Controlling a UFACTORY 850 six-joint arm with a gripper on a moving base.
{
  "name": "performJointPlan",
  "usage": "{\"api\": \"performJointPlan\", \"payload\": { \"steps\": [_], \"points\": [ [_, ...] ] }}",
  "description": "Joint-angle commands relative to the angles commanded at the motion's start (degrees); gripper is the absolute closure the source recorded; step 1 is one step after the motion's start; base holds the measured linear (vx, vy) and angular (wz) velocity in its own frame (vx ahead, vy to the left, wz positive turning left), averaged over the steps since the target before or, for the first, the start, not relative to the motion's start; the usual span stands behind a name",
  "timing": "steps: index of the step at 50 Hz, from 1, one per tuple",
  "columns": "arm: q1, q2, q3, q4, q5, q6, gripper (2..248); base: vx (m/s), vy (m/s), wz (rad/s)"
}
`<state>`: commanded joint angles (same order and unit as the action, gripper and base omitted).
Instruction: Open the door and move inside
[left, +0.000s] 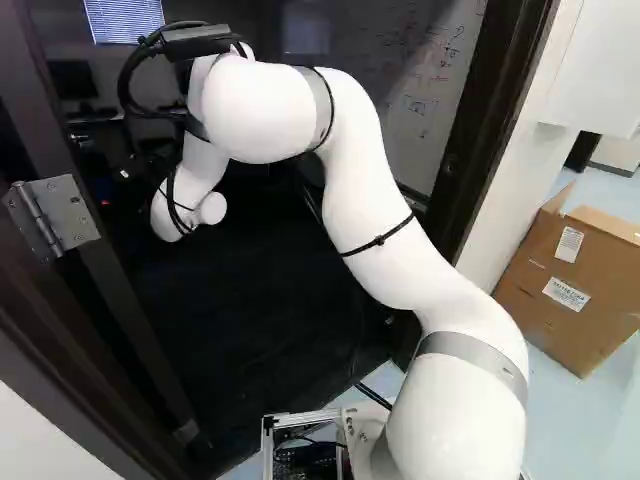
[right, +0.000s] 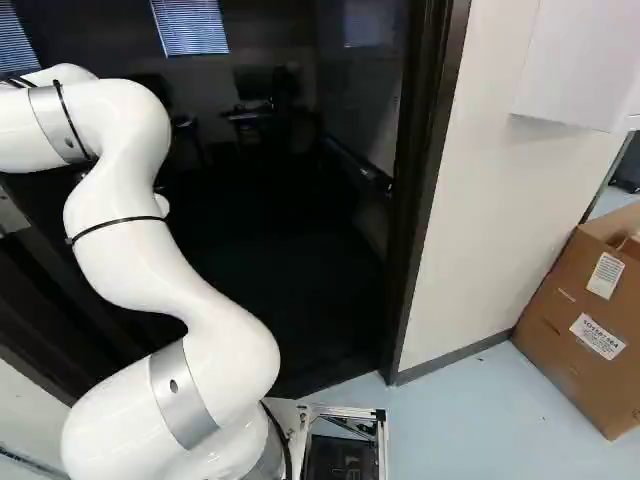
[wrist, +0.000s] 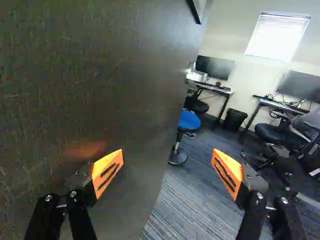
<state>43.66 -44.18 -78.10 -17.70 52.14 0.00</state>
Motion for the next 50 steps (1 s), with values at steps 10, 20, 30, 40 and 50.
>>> {"api": "performJointPlan", "payload": {
  "steps": [10, 20, 30, 40, 50],
  "points": [
    [-0.5, 0.7, 1.0, 3.4, 0.0, 0.0, 3, 0.000, 0.000, 0.000],
    [-1.5, 2.2, 3.1, 7.7, 0.0, 0.0, 3, 0.000, 0.000, 0.000],
    [-2.7, 3.8, 5.4, 12.0, 0.0, 0.0, 3, 0.000, 0.000, 0.000],
    [-3.9, 5.3, 7.4, 16.5, 0.0, 0.0, 3, 0.000, 0.000, 0.000],
    [-5.1, 6.8, 9.4, 20.0, 0.0, 0.0, 3, 0.000, 0.000, 0.000]
  ]
}}
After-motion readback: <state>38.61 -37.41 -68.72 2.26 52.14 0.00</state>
